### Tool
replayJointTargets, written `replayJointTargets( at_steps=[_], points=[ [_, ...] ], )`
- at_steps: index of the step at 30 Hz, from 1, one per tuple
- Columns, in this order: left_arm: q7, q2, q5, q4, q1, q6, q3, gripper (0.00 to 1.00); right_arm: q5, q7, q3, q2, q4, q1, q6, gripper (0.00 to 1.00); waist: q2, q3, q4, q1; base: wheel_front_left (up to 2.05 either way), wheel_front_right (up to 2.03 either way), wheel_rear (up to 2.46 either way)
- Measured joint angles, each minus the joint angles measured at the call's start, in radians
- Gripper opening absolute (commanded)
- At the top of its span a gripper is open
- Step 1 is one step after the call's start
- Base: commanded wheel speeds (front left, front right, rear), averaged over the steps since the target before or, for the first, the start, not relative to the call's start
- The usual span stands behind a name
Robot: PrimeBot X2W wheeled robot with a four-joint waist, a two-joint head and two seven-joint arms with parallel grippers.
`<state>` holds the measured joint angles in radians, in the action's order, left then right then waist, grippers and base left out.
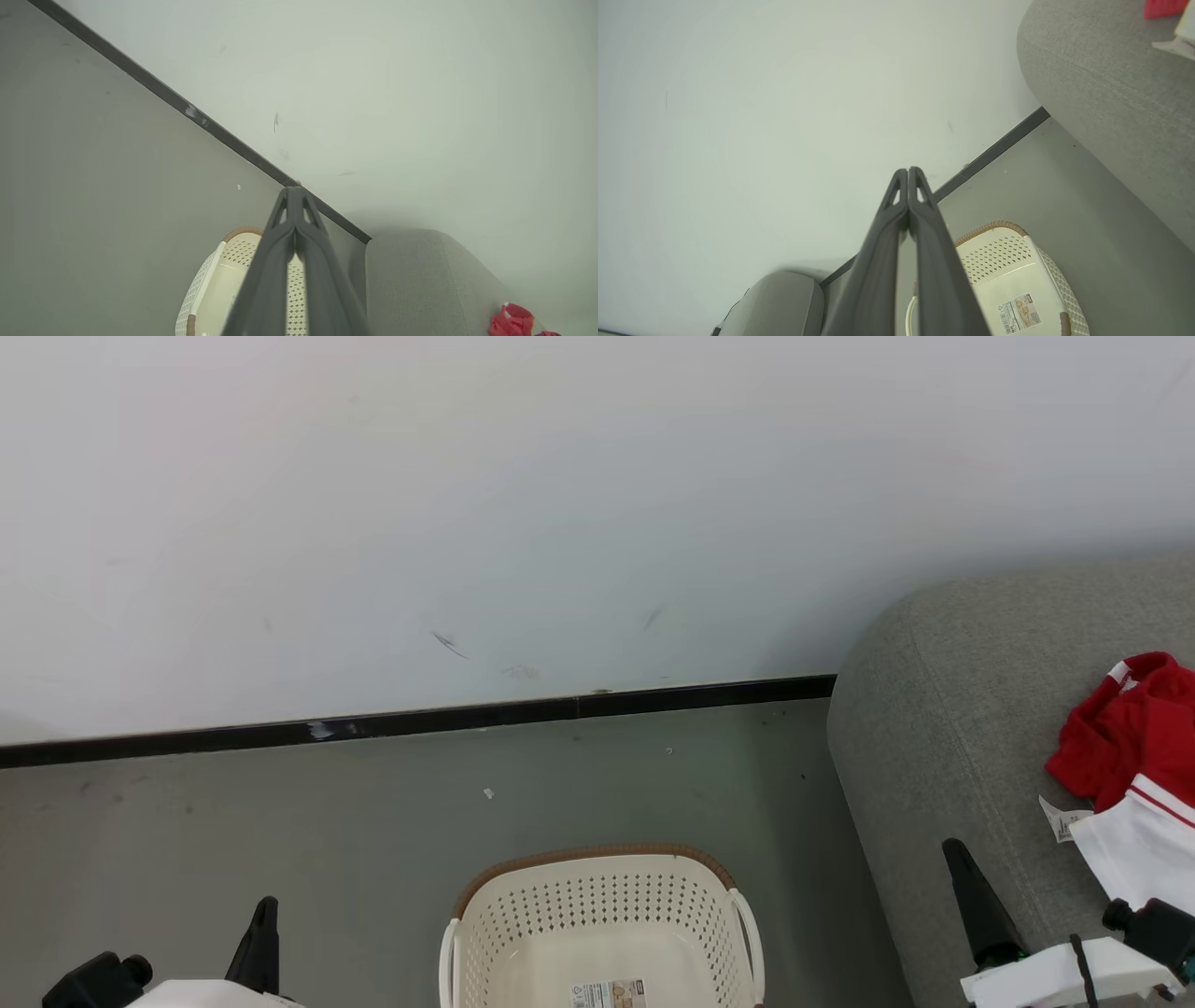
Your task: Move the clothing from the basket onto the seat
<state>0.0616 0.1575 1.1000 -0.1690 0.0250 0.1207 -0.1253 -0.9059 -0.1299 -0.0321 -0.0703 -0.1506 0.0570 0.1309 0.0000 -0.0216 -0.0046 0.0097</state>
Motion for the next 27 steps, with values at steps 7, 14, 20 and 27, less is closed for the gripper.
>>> replayJointTargets(
  at_steps=[7,14,20,27],
  points=[
    [-0.018,-0.012,0.064,-0.009,-0.009,-0.021,0.023,0.00,-0.100,0.017,0.009,-0.007,-0.021,-0.005,0.000,0.00,0.0000,0.005,0.001,-0.0043,0.00,0.00,0.00],
    [-0.041,-0.030,0.137,-0.015,-0.020,-0.054,0.052,0.00,-0.219,0.035,0.012,-0.017,-0.032,-0.019,0.000,0.00,0.0000,0.011,0.001,-0.0076,0.00,0.00,0.00],
    [-0.061,-0.044,0.201,-0.025,-0.025,-0.086,0.075,0.00,-0.321,0.054,0.015,-0.026,-0.048,-0.045,0.000,0.00,0.0000,0.015,0.002,-0.0084,0.00,0.00,0.00],
    [-0.085,-0.062,0.277,-0.036,-0.039,-0.118,0.102,0.00,-0.438,0.069,0.017,-0.030,-0.056,-0.047,0.000,0.00,0.0000,0.018,0.002,-0.0088,0.00,0.00,0.00]
  ],
)
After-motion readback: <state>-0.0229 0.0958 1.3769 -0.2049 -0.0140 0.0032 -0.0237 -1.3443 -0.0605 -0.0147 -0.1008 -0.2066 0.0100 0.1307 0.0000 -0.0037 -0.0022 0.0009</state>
